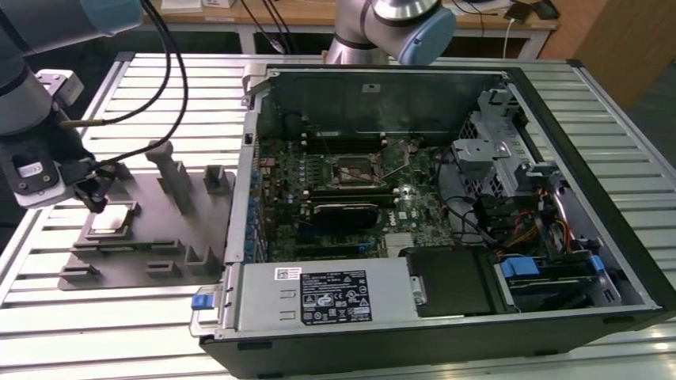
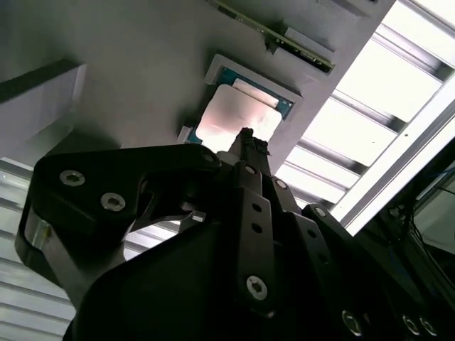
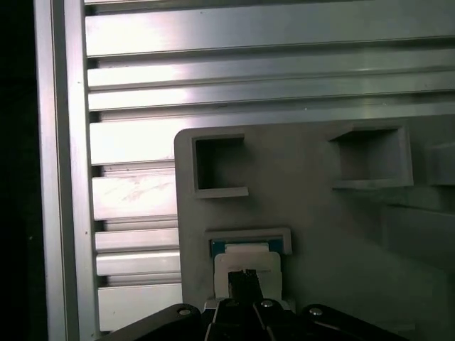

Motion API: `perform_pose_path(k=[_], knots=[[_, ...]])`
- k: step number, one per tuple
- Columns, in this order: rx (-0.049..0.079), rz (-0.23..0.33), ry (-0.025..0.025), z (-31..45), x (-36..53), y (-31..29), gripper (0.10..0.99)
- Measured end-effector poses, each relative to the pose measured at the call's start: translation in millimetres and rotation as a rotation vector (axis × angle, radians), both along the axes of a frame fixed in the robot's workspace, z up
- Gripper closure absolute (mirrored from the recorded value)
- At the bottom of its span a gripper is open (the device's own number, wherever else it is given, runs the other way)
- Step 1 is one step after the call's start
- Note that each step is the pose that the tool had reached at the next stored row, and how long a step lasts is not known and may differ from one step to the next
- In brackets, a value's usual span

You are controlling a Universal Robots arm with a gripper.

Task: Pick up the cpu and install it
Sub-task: 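Pick up the cpu and move it towards the insertion slot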

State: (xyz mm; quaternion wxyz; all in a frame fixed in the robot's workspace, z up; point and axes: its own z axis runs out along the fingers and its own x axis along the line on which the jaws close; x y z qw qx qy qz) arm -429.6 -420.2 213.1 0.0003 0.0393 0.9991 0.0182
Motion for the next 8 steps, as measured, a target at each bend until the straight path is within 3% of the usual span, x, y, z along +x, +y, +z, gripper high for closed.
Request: perform_pose_path(k=[8], knots=[[0.0,0.0,0.0157,-10.6,7.0,-0.7,0.98]])
